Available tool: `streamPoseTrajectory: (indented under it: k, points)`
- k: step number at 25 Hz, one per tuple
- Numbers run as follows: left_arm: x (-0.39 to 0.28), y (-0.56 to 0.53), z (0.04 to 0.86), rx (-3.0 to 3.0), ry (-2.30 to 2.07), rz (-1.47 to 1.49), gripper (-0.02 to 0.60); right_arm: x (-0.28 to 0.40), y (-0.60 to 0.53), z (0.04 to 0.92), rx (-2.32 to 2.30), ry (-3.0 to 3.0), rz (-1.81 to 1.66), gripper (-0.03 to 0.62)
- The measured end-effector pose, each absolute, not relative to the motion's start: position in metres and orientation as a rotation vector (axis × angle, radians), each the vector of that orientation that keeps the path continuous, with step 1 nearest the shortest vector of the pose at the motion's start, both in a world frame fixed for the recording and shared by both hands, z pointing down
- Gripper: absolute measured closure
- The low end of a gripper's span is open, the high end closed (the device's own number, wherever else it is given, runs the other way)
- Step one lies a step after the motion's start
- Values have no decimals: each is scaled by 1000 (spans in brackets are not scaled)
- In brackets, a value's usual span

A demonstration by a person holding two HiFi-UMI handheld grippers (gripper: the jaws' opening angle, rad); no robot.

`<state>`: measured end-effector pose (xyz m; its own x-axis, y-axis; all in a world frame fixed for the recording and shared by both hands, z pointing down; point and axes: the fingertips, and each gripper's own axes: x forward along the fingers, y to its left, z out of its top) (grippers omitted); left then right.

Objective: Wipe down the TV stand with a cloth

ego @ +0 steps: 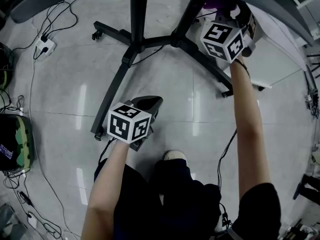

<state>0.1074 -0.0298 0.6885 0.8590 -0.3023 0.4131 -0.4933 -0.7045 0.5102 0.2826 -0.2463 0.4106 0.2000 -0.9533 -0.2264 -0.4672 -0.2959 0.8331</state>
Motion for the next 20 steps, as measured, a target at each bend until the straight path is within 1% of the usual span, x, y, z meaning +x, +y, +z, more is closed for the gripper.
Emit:
streamPoseTrajectory:
  k: [6,12,20]
  points:
    - [97,-30,693,2385,-592,409,575,273,-259,385,1878,-1274,-1077,497]
    - [92,-32,688,2386,-605,392,575,273,-277,414,1828,-1324,-973,497]
    - [89,-32,691,2367,-585,381,575,265,-284,458,1751,-1299,-973,497]
